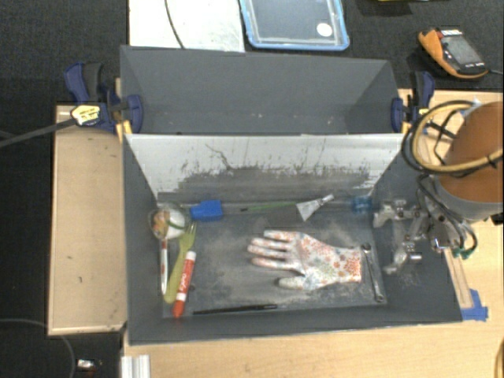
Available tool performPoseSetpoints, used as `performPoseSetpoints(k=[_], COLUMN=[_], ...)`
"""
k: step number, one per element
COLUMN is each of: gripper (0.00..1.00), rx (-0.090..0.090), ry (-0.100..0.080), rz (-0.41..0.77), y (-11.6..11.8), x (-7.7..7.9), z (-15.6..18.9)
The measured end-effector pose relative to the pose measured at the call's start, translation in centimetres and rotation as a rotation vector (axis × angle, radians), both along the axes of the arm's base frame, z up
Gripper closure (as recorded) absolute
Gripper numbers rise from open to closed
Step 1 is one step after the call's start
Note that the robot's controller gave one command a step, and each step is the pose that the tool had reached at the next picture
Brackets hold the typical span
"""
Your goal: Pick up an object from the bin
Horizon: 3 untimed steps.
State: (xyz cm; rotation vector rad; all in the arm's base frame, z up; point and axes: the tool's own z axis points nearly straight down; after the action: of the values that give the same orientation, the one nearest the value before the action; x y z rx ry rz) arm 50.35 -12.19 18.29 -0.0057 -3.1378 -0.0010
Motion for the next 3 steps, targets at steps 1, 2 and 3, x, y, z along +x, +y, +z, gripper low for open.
performPoseSetpoints(k=[1, 2, 3], gripper=[0.00, 0.00, 0.00], rx=[-0.001, -0.002, -0.003], ry=[-0.007, -0.013, -0.013], rz=[0.005, 0.064, 0.068], y=[0.0, 5.1, 7.2], x=[0.2, 0.8, 1.3], z=[0.3, -7.5, -7.9])
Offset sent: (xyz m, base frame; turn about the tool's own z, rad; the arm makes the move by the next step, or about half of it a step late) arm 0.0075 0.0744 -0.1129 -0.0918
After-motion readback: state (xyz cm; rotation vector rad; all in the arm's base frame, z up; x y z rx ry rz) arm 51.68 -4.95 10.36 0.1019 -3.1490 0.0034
